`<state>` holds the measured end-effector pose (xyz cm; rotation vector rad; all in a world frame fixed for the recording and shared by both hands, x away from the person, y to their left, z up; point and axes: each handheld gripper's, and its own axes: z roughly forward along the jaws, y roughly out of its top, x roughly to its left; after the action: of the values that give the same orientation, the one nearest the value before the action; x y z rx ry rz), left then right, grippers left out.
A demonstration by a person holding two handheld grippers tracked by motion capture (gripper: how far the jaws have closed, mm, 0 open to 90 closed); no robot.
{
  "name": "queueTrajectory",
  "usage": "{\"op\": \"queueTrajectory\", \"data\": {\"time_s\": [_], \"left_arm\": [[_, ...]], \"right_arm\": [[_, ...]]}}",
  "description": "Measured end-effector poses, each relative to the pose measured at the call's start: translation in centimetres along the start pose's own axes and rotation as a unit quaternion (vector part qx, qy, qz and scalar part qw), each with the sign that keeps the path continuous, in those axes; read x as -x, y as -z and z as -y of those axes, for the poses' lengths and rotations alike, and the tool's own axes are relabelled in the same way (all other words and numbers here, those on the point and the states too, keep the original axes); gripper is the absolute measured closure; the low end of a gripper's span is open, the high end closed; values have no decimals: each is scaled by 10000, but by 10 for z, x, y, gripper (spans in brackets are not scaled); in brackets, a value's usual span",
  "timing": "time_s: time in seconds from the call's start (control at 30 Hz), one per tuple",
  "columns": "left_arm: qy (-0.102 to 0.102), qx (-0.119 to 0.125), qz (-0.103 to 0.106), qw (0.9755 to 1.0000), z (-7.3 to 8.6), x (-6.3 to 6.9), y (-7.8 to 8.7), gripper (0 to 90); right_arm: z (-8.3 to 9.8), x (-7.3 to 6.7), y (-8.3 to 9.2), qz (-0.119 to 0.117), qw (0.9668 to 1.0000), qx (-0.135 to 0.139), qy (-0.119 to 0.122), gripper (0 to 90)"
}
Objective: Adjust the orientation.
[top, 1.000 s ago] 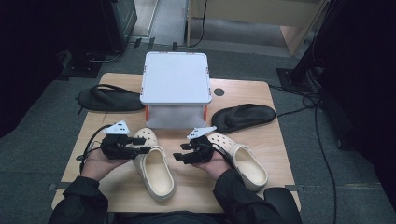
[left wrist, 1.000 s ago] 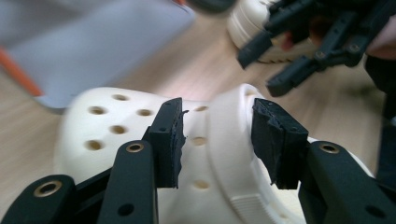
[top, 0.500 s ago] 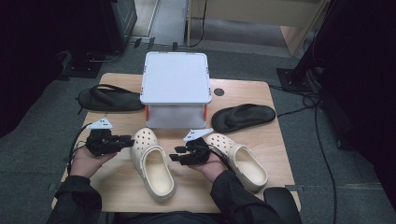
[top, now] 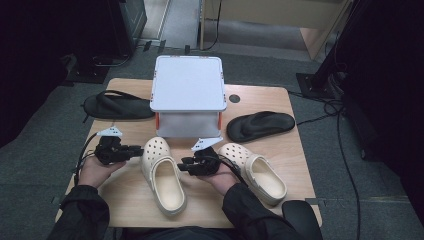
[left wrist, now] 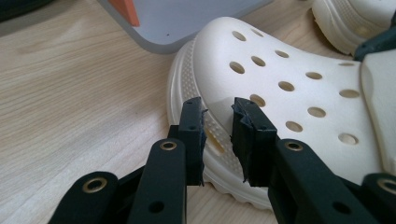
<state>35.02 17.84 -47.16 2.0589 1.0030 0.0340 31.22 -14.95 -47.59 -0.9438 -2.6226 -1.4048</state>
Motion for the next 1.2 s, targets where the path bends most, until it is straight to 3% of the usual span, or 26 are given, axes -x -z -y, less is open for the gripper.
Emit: {"op": "queueTrajectory", "data": {"time_s": [0.23, 0.63, 0.7, 0.73, 0.9, 1.03, 1.13, 1.2], "left_arm": [[-68, -1, 53, 10000, -8, 5, -13, 750], [-200, -73, 335, 9992, -25, 8, -33, 725], [-228, -92, 304, 9992, -27, 8, -33, 696], [-186, -63, 389, 9990, -28, 8, -31, 695], [-186, 96, 243, 9995, -29, 9, -22, 611], [-88, 282, 211, 9993, -33, 10, -14, 558], [-99, 428, 180, 9989, -42, 11, -9, 546], [-51, 372, 210, 9991, -46, 10, -9, 536]], "right_arm": [[3, -5, 5, 22, 10000, -32, 91, 669], [11, -4, 16, 156, 9998, 91, -89, 632], [11, -3, 18, 184, 9998, 96, -54, 618], [11, -3, 19, 182, 9997, 132, -70, 611], [7, -6, 25, 144, 9995, 266, -22, 575], [-5, -15, 33, 181, 9987, 450, 161, 512], [-9, -20, 33, 72, 9983, 537, 198, 466], [-11, -22, 29, 62, 9984, 517, 231, 442]]}}
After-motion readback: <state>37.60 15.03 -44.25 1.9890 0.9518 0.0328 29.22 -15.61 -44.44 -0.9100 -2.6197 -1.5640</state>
